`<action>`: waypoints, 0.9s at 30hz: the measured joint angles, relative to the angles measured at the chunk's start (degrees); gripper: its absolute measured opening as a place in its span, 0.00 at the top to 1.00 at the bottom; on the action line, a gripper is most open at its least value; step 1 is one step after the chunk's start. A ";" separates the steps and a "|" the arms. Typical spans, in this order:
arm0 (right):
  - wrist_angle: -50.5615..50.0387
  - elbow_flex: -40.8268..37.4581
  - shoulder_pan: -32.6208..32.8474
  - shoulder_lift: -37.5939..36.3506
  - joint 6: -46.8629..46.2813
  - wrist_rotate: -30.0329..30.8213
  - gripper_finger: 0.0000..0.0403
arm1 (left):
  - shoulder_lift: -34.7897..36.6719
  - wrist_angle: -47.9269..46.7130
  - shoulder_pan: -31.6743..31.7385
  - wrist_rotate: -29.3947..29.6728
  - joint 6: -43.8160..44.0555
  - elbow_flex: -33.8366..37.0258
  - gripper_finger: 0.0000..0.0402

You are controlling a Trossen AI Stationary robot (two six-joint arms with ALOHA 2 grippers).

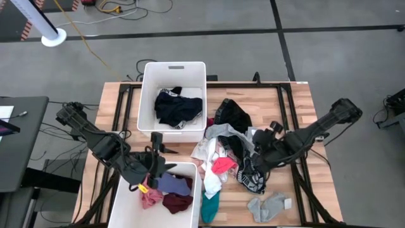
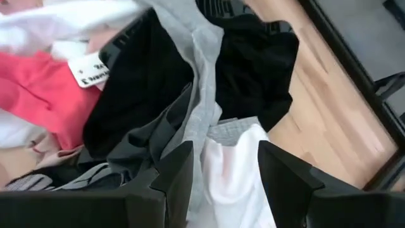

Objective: Sort clothes
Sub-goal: Put the gray sock into the top white laundry bin

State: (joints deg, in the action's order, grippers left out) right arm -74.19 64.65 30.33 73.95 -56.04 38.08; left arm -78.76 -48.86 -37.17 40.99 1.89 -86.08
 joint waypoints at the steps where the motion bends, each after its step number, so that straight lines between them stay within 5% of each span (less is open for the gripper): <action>1: 0.86 -0.52 -0.44 0.00 0.33 -0.39 0.52 | 0.00 -0.52 -0.02 -0.06 0.50 0.00 0.52; 22: 14.15 -8.75 -8.40 -0.01 6.13 -9.74 0.53 | -0.02 -3.23 -0.02 -0.13 5.88 0.09 0.52; 27: 15.46 -9.49 -8.53 -0.04 7.13 -10.20 0.63 | -0.04 -3.21 -0.02 -0.13 5.90 0.09 0.52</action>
State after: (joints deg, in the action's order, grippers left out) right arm -58.73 55.16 21.81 73.91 -48.90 27.88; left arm -78.80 -52.07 -37.19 40.86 7.79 -86.00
